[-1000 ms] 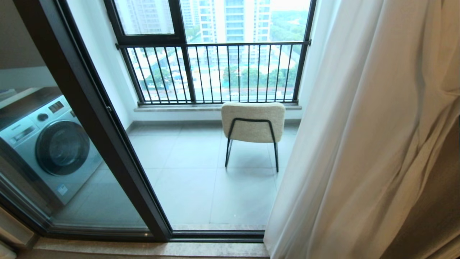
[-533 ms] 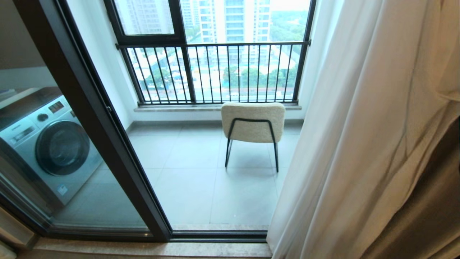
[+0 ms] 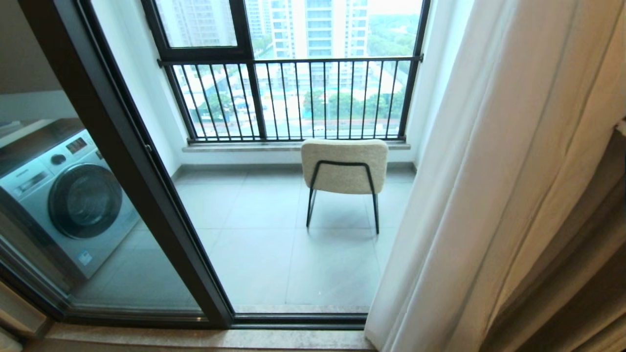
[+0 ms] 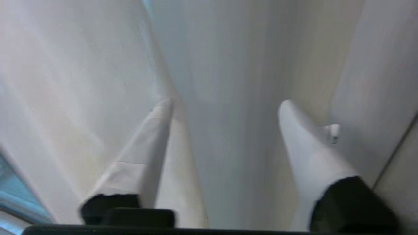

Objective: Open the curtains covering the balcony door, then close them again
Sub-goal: Pull the inner curtains open on both sides

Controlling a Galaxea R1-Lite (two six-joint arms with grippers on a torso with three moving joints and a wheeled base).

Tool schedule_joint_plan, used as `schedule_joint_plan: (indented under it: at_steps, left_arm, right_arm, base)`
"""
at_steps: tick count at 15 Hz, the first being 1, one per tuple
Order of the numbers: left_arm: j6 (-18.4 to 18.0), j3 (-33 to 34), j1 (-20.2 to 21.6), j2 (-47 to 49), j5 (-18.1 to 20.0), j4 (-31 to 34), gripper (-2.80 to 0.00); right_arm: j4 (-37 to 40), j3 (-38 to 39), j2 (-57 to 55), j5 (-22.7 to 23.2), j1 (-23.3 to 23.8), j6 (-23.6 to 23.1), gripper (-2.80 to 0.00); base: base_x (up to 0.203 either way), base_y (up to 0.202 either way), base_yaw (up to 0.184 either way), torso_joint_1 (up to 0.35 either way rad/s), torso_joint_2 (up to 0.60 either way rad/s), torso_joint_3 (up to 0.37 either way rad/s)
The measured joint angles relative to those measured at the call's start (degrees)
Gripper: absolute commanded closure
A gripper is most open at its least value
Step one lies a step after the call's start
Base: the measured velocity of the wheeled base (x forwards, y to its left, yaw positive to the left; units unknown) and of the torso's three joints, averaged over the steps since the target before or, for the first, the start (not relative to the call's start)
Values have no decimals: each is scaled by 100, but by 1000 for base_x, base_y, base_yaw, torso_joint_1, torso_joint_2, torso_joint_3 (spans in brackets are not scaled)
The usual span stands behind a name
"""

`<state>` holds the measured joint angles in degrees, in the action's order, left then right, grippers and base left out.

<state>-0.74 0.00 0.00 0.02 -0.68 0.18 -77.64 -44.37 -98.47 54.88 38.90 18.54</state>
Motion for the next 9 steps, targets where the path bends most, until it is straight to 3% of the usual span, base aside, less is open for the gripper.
schedule_joint_plan:
  at_steps: [9]
  left_arm:
    - [0,0,0,0,1,-2,0]
  right_arm:
    - [219,1844,1688,27,32,6,-280]
  base:
    - [0,0,0,0,0,0]
